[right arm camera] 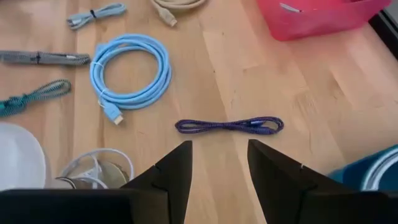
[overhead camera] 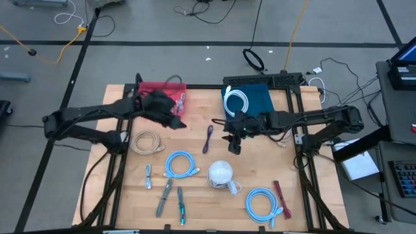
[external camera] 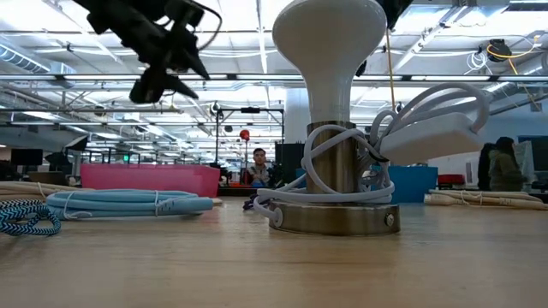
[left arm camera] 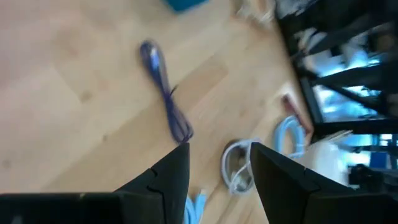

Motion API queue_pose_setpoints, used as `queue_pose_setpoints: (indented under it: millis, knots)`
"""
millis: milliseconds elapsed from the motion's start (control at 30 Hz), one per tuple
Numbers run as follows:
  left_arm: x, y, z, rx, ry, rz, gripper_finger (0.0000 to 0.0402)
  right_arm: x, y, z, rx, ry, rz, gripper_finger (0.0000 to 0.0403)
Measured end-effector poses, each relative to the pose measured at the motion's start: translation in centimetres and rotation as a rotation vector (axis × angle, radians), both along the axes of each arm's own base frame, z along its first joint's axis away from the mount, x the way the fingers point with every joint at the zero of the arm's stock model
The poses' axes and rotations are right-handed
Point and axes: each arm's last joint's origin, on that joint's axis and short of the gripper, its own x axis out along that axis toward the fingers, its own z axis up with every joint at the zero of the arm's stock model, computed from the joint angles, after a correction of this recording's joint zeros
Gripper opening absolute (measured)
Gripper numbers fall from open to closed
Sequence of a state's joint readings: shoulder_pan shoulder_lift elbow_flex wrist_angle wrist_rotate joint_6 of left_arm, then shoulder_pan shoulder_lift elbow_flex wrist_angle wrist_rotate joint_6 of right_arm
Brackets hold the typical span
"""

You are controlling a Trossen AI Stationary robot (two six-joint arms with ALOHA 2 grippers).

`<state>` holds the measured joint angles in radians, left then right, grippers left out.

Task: Pick & Place USB Port
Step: Put the violet USB cable into the pink bin

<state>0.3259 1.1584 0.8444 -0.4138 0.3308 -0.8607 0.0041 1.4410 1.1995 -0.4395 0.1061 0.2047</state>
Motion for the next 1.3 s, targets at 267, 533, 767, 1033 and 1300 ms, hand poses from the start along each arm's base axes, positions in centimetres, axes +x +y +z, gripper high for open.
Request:
queue_pose_setpoints:
  millis: [267, 533, 767, 1033, 1300]
  knots:
    - [5.6, -1.9, -5.6, -0.103, 0.179, -0.066, 0.0170, -0.4, 0.3, 0.2, 0.037, 0.006, -0.025, 0.0146]
    - [12.2, -3.1, -4.3, 0.069, 0.369, -0.139, 0.0170, -2.5, 1.4, 1.2, 0.036, 0.064, 0.016, 0.0146]
    - [17.1, -1.5, -4.5, 0.123, 0.602, -0.101, 0.0170, -7.7, 2.0, 2.8, 0.027, 0.217, -0.004, 0.0146]
    - [19.3, -0.4, -7.9, 0.077, 0.691, -0.024, 0.0170, -14.3, 2.4, 4.8, -0.024, 0.248, -0.083, 0.0146]
    - [19.9, 0.0, -9.5, 0.072, 0.698, 0.000, 0.0170, -17.3, 2.6, 5.1, 0.041, 0.154, -0.090, 0.0146]
